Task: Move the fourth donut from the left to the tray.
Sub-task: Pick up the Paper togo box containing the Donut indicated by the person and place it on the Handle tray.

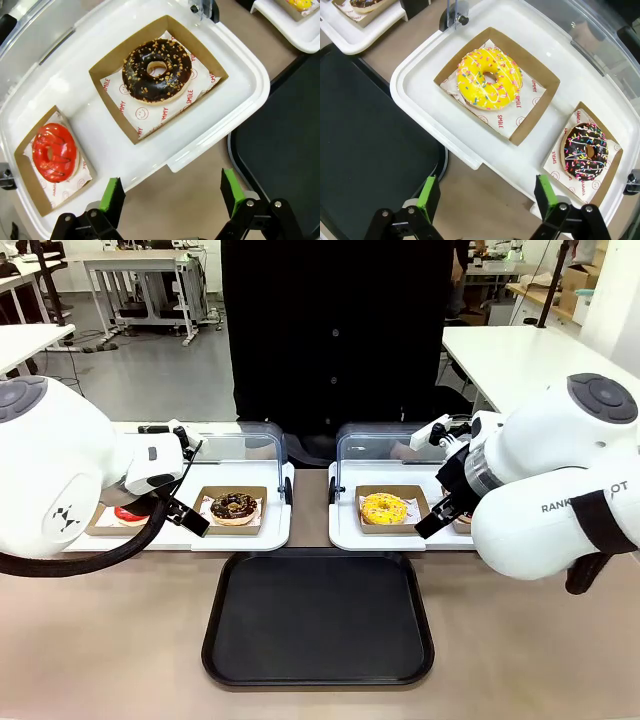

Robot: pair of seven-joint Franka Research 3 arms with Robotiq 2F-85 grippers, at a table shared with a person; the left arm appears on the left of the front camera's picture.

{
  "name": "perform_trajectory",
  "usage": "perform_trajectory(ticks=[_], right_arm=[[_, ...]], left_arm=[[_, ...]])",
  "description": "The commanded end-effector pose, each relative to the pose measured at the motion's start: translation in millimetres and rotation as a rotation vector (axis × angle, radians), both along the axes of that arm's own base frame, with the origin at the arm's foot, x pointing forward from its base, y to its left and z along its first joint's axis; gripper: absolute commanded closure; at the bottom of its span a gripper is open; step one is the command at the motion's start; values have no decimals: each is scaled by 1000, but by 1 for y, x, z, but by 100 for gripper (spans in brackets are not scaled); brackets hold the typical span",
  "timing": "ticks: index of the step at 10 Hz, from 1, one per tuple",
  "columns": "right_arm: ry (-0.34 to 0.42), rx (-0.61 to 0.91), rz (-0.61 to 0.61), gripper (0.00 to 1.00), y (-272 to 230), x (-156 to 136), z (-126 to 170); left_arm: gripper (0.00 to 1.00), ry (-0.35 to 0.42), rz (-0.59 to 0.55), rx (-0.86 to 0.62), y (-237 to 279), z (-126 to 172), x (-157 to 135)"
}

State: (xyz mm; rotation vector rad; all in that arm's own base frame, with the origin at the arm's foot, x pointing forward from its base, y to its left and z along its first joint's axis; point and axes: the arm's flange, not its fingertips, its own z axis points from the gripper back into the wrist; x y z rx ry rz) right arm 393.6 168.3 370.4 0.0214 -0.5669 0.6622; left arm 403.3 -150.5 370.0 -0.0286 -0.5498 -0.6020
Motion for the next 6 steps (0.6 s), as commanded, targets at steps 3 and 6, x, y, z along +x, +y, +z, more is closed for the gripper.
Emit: perform_trajectory(ticks=[3, 6], right_arm=[[-19, 84, 7, 0, -24, 14, 66], [27, 261, 90, 0, -109, 30, 138]], left_arm=[[0, -11, 3, -83, 34, 58, 6], [0, 57, -146, -252, 122, 118, 13]])
